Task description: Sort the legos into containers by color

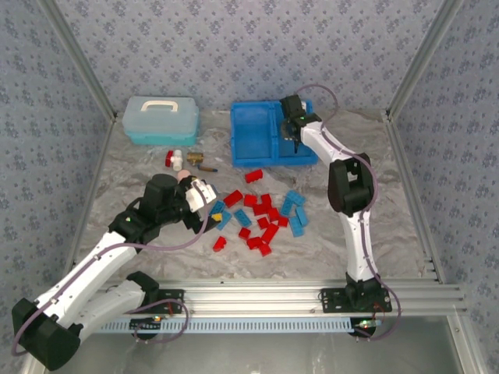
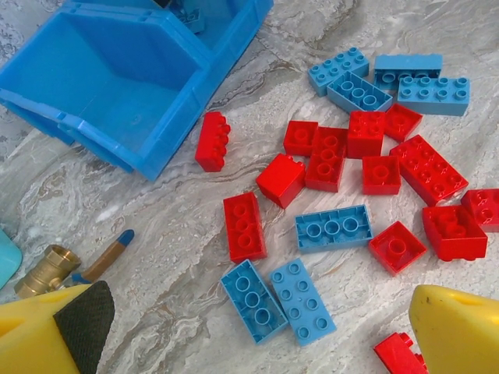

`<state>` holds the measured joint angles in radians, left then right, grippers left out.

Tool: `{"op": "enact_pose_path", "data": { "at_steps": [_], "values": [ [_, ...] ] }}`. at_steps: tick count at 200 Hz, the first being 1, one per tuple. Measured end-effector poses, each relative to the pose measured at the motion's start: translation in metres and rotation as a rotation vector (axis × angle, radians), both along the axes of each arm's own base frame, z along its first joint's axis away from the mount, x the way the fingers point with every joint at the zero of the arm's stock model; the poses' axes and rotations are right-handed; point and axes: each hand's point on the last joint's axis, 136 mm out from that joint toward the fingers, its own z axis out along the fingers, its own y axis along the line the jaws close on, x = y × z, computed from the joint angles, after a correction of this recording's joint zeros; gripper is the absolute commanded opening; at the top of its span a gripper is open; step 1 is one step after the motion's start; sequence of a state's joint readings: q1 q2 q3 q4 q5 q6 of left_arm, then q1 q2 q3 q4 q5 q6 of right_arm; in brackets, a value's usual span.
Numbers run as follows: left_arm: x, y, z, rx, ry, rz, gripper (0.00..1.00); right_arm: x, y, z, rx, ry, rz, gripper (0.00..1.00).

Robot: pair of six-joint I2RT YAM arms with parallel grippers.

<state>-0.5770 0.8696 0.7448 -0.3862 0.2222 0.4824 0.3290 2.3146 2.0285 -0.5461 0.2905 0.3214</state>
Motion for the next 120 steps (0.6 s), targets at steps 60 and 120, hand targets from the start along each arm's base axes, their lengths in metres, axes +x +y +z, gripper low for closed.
{"op": "enact_pose_path", "data": {
  "at_steps": [60, 120],
  "values": [
    [0.000, 0.000, -0.002, 0.004, 0.003, 0.001, 0.99, 0.003, -0.001, 0.006, 0.038, 0.027, 0.013, 0.38],
    [0.000, 0.000, -0.003, 0.005, 0.004, 0.001, 0.99, -0.030, 0.007, 0.050, 0.060, -0.013, 0.060, 0.41]
  ]
}}
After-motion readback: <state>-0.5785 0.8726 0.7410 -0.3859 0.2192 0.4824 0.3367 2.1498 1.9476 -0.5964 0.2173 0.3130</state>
